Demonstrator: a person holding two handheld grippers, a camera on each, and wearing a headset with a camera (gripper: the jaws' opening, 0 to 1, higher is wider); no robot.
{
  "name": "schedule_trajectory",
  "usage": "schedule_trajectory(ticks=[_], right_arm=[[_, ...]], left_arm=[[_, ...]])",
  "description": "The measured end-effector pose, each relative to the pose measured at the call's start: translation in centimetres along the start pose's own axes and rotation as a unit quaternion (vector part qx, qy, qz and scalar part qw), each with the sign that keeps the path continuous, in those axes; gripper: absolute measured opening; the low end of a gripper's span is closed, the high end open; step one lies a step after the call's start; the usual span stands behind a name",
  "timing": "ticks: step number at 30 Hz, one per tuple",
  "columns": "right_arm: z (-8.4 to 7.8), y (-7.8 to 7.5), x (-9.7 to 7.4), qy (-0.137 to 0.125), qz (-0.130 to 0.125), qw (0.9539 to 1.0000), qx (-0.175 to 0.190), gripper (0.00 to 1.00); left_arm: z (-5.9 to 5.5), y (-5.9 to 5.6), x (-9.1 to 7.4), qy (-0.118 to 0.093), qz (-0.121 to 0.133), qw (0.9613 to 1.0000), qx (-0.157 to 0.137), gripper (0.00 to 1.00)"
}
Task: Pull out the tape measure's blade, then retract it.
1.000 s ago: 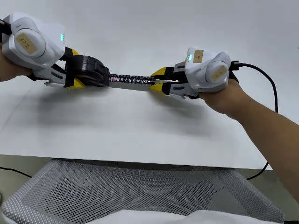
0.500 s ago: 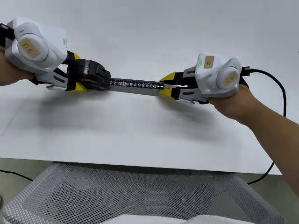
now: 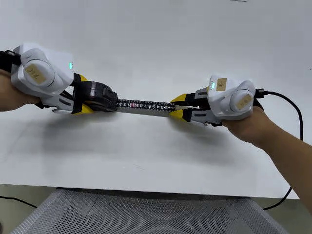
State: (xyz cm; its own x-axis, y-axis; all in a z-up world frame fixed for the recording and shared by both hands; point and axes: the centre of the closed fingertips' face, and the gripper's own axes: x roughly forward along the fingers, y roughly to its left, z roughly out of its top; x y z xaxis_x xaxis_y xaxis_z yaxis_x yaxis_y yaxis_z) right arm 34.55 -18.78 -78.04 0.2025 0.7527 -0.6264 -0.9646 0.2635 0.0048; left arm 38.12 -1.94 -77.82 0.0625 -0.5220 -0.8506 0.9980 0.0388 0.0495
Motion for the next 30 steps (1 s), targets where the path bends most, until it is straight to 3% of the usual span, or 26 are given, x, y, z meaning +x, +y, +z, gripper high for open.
schedule_trajectory(ticks=[30], right_arm=[[-2.2, -0.4, -2.0, 0.016, -0.014, 0.9998, 0.006, 0.08]], left_arm=[[0.0, -0.2, 0.0, 0.002, -0.003, 1.0, 0.002, 0.3]])
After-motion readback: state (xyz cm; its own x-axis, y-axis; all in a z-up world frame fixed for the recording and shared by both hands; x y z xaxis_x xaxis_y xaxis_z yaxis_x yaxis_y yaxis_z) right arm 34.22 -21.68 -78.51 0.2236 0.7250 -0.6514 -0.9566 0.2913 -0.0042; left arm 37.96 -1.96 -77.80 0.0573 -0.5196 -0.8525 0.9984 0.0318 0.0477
